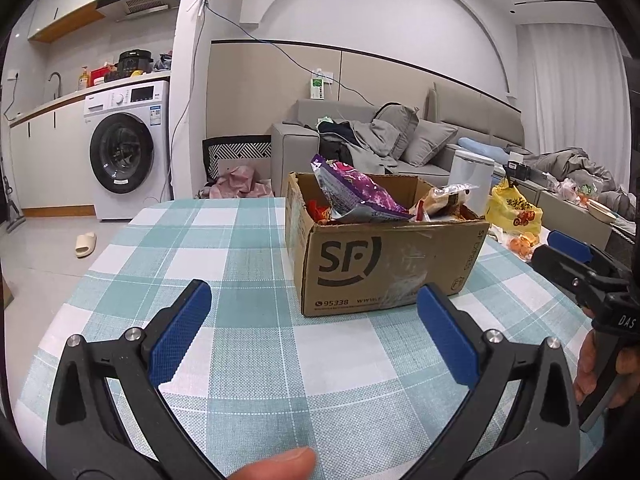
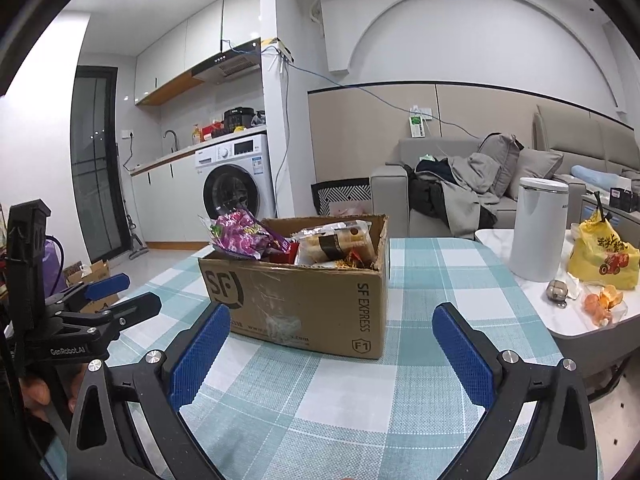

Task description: Organize snacks

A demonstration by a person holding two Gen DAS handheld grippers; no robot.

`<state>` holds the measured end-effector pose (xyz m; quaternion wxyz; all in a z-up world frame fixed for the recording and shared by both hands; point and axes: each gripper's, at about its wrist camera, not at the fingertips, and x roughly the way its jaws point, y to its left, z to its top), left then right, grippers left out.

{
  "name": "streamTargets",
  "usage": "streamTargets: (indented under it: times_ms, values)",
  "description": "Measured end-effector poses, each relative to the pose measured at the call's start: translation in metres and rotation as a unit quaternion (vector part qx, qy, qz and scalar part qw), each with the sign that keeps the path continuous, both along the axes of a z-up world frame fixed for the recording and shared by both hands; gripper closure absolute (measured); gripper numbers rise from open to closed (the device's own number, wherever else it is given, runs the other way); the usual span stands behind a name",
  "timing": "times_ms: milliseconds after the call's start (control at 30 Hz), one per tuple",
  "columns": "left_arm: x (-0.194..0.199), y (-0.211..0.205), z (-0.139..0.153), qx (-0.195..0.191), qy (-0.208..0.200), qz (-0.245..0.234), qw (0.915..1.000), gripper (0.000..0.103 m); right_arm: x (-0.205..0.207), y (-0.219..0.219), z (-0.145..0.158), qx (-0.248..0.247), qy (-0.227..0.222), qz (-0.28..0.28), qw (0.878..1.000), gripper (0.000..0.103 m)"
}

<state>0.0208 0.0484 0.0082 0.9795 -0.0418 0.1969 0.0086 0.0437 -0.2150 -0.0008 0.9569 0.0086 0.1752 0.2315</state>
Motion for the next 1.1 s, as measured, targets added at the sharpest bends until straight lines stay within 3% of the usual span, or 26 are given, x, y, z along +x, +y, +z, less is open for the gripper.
streamTargets:
  times_ms: [1100]
  values:
    - [0.0034,-0.0022,-0.0029,0.004,0.006,-0.01,0.9999,0.0,-0.0037,-0.001,0.0006,-0.003,-0.009,-0.008,1.0,0.0]
